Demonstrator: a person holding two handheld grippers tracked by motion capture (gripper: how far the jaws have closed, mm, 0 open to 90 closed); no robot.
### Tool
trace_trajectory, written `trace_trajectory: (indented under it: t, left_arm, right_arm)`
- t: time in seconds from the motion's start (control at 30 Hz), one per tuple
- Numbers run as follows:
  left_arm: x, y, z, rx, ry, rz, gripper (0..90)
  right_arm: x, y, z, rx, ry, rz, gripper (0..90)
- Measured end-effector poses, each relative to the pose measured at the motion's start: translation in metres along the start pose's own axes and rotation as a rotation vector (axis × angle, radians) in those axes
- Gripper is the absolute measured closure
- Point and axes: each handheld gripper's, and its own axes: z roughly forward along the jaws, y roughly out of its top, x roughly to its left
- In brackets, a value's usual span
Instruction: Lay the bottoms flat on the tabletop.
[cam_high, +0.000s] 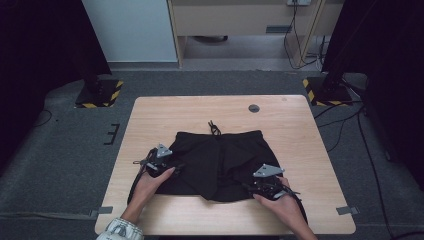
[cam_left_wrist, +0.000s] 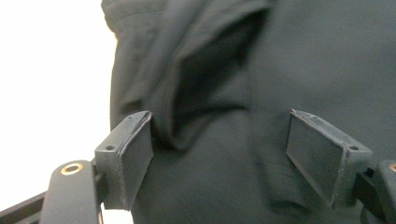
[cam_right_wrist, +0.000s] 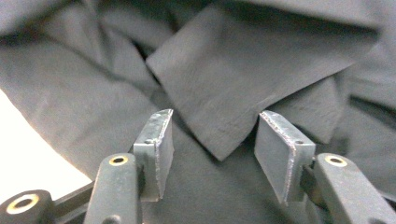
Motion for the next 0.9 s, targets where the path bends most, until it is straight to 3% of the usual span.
trace_trajectory:
  t: [0.03,0.07,0.1,0.17,0.3,0.37,0.53,0.67,0.77,0.87,0.9]
  left_arm:
    - [-0.007,0.002,-0.015,-0.013,-0.013,0.011,22.7]
    - [-0.007,0.002,-0.015,-0.013,-0.013,0.011,23.9]
    - [-0.01,0.007,-0.026,-0.035,-0.003,0.016,23.9]
    - [-0.012,0.015,-0.035,-0.065,0.002,0.018,24.1]
    - [-0.007,0.038,-0.031,-0.103,0.019,0.013,21.7]
    - [-0.002,0.048,-0.02,-0.093,0.024,0.012,18.0]
    - [0.003,0.062,0.011,-0.071,-0.021,-0.042,14.9]
    - [-0.005,0.066,0.028,-0.039,-0.017,-0.008,16.7]
    - [-0.012,0.066,0.04,-0.019,-0.017,0.007,18.7]
    - [-0.017,0.065,0.049,-0.005,-0.013,-0.002,29.2]
    - [-0.019,0.064,0.052,-0.001,-0.013,0.005,36.0]
  right_arm:
    - [-0.004,0.003,-0.007,-0.017,0.006,0.02,44.9]
    - [-0.004,0.003,-0.007,-0.017,0.006,0.02,44.9]
    - [-0.006,0.006,-0.013,-0.026,0.001,0.015,44.8]
    - [-0.012,0.015,-0.027,-0.072,-0.003,0.021,47.7]
    - [-0.025,0.037,-0.03,-0.122,-0.024,0.025,49.5]
    - [-0.033,0.05,-0.02,-0.129,-0.005,0.057,45.2]
    - [-0.047,0.076,0.016,-0.119,-0.02,0.086,31.7]
    - [-0.059,0.084,0.047,-0.054,-0.04,0.112,26.4]
    - [-0.061,0.084,0.065,-0.017,-0.044,0.125,31.2]
    - [-0.06,0.082,0.075,0.012,-0.019,0.119,45.5]
    - [-0.059,0.081,0.076,0.02,-0.018,0.106,55.3]
